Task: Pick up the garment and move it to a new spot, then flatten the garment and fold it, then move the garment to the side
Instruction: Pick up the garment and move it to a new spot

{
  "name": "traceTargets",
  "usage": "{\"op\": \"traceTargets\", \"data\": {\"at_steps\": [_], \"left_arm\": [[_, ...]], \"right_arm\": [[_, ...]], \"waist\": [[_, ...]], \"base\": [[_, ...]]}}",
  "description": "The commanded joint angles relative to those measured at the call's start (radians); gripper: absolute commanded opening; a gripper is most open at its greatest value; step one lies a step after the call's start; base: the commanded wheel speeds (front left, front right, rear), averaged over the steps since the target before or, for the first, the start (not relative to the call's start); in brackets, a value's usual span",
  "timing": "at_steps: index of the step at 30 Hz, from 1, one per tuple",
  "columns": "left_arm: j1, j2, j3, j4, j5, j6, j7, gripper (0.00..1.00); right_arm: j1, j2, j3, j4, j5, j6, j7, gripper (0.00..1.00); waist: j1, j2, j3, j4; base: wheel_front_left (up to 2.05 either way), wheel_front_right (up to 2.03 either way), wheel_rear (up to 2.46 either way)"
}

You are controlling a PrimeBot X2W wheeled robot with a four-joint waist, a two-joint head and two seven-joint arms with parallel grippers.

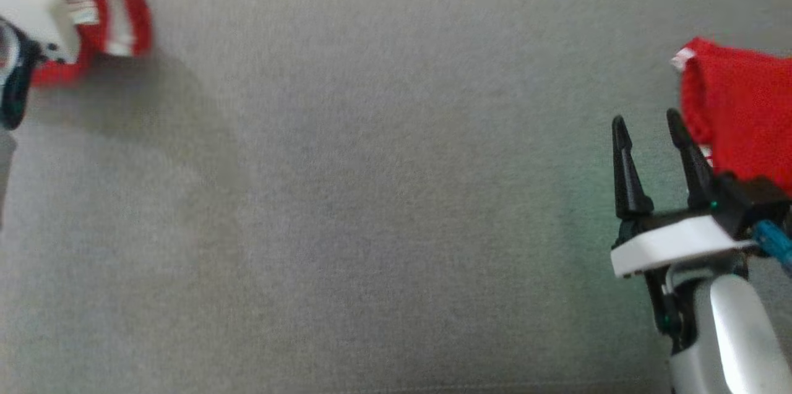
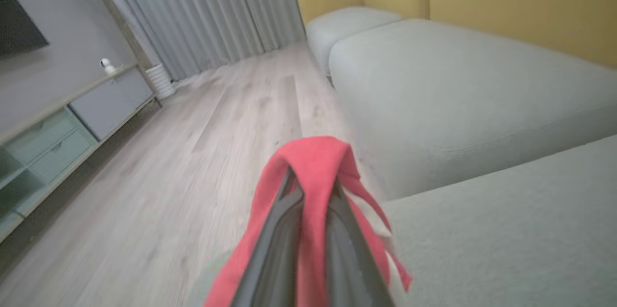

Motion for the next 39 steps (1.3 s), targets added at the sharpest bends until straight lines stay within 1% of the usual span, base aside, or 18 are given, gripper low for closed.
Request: {"op": "traceTargets", "data": {"at_steps": [1,5,10,15,18,21,26,29,32,33,34,35,36,37,39], "left_arm": [[-0.051,0.049,0.013,-0.061,0.009,-0.007,0.017,0.0],[-0.032,0.031,-0.049,-0.174,0.004,-0.016,0.079,0.0],[0.018,0.013,-0.114,-0.36,-0.045,-0.021,0.159,0.0],[0.111,0.01,-0.129,-0.543,-0.136,-0.02,0.221,0.0],[0.188,0.011,-0.134,-0.599,-0.168,0.003,0.237,0.0],[0.271,0.013,-0.137,-0.583,-0.193,0.029,0.23,0.0],[0.372,0.01,-0.116,-0.43,-0.239,0.05,0.176,0.0],[0.398,-0.001,-0.097,-0.331,-0.265,0.049,0.138,0.0],[0.402,-0.017,-0.086,-0.234,-0.289,0.033,0.1,0.0],[0.4,-0.021,-0.085,-0.216,-0.291,0.028,0.087,0.07],[0.398,-0.025,-0.084,-0.199,-0.292,0.024,0.071,0.37],[0.398,-0.025,-0.084,-0.199,-0.292,0.024,0.071,0.37],[0.396,-0.029,-0.084,-0.185,-0.291,0.019,0.055,0.89],[0.393,-0.032,-0.085,-0.174,-0.289,0.015,0.038,1.0],[0.388,-0.038,-0.087,-0.157,-0.285,0.008,0.005,1.0]], "right_arm": [[0.011,-0.004,0.02,-0.017,0.013,0.003,-0.018,1.0],[0.049,-0.004,0.002,0.023,0.037,0.003,-0.041,1.0],[0.107,-0.004,-0.032,0.049,0.046,0.003,-0.055,1.0],[0.129,-0.004,-0.05,0.05,0.051,0.003,-0.059,1.0],[0.119,-0.004,-0.046,0.044,0.055,0.003,-0.063,1.0],[0.096,-0.004,-0.025,0.041,0.065,0.003,-0.064,1.0],[0.039,-0.004,0.015,0.057,0.075,0.003,-0.077,1.0],[0.011,-0.004,0.028,0.072,0.077,0.003,-0.087,1.0],[-0.004,-0.004,0.032,0.092,0.072,0.003,-0.095,1.0],[-0.005,-0.004,0.032,0.098,0.072,0.003,-0.097,1.0],[-0.005,-0.004,0.031,0.103,0.071,0.003,-0.098,1.0],[-0.005,-0.004,0.031,0.103,0.071,0.003,-0.098,1.0],[-0.005,-0.004,0.031,0.108,0.072,0.003,-0.099,1.0],[-0.005,-0.004,0.032,0.113,0.072,0.003,-0.1,1.0],[-0.004,-0.004,0.031,0.119,0.071,0.003,-0.101,1.0]], "waist": [[0.0002,-0.0001,-0.1,-0.041],[0.0002,-0.0001,-0.179,-0.066],[0.0002,-0.0001,-0.231,-0.087],[0.0002,-0.0001,-0.212,-0.108],[0.0002,-0.0001,-0.172,-0.118],[0.0002,-0.0001,-0.122,-0.133],[0.0002,-0.0001,-0.05,-0.166],[0.0002,-0.0001,-0.025,-0.177],[0.0002,-0.0001,-0.018,-0.177],[0.0002,-0.0001,-0.021,-0.174],[0.0002,-0.0001,-0.025,-0.171],[0.0002,-0.0001,-0.025,-0.171],[0.0002,-0.0001,-0.03,-0.167],[0.0002,-0.0001,-0.038,-0.163],[0.0002,-0.0001,-0.053,-0.153]], "base": [[0.0,0.0,0.0],[0.0,0.0,0.0],[0.0,0.0,0.0],[0.0,0.0,0.0],[0.0,0.0,0.0],[0.0,0.0,0.0],[0.0,0.0,0.0],[0.0,0.0,0.0],[0.0,0.0,0.0],[0.0,0.0,0.0],[0.0,0.0,0.0],[0.0,0.0,0.0],[0.0,0.0,0.0],[0.0,0.0,0.0],[0.0,0.0,0.0]]}}
